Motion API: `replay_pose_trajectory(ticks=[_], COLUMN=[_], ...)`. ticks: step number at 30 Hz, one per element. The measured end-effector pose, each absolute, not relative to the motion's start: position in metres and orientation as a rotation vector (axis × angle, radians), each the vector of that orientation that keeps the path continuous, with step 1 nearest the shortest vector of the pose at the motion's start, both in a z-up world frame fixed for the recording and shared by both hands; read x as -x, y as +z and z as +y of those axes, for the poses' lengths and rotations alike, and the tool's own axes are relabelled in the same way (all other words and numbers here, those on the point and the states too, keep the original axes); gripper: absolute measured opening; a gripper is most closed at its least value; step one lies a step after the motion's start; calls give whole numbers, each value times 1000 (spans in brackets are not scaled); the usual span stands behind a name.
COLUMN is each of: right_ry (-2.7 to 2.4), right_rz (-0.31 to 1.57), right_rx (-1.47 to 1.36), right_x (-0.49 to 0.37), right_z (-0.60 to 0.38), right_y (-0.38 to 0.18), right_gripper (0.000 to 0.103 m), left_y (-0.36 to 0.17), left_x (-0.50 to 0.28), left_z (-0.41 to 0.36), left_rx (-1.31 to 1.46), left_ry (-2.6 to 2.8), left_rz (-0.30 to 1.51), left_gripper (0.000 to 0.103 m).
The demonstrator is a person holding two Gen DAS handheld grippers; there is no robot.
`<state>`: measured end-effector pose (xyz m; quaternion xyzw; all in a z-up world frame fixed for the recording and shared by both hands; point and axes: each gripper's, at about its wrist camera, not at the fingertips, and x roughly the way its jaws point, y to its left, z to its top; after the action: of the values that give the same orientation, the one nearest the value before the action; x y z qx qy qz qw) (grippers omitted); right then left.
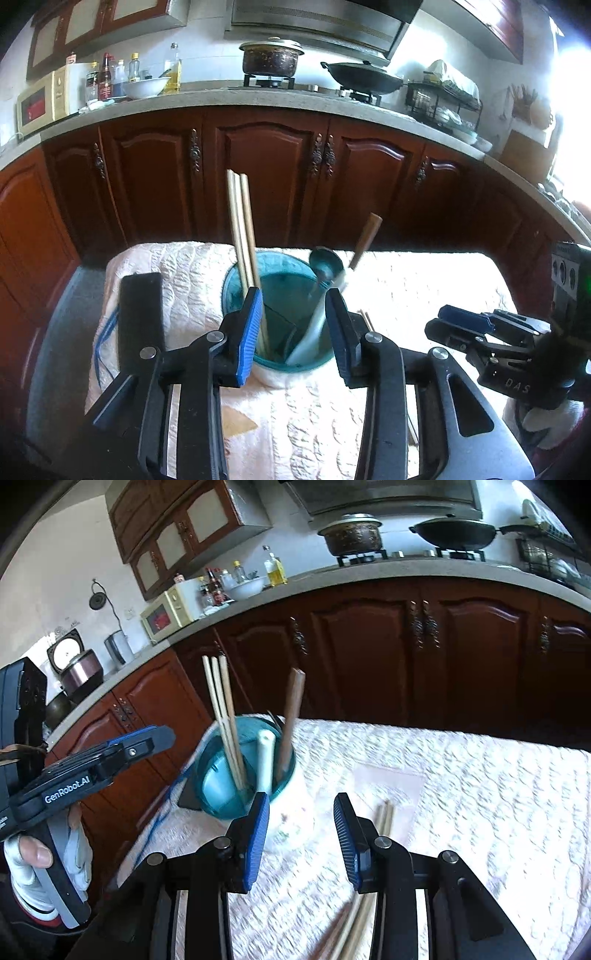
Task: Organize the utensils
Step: 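Open both tools and withdraw them from the cup, then grasp a wooden chopstick with the right tool while the left tool grasps another chopstick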
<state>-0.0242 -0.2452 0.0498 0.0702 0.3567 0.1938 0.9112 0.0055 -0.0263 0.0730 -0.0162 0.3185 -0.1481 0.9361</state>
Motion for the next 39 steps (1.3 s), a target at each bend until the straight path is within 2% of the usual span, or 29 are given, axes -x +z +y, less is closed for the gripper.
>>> replay_pose_trajectory(ticks=[4,17,22,31,32,33,34,36,39], right_ry=[361,267,220,75,71,73,77,48,34], right_rz=[776,1053,1093,1089,1071,1052,1032,1024,1029], right_rx=[-175,-303,-312,-390,-408,-423,-431,-391,-360], right_x=[33,3,-10,26,29,33,33,26,12], right_z=[-263,-285,-281,-332,-339,-344,-349,-353,-360], right_y=[36,-64,-83,-76,-73,-72,-68,-64,-63], right_gripper=[35,35,12,12,16,30,32,32,22], left_y=[69,39,33,18,15,14,11,8,7], left_x=[3,20,22,22,22,22,22,22,22], left_z=[-34,-37,-41,-52,-56,-59,-63,-69,-76], left_rx=[17,36,26,36,32,28,21,11,4], left_ry=[-311,-329,-338,-375,-382,-388,-395,-404,-414], left_rz=[654,739,752,795,802,808,816,826,831], left_gripper=[35,35,35,35,35,35,35,35,35])
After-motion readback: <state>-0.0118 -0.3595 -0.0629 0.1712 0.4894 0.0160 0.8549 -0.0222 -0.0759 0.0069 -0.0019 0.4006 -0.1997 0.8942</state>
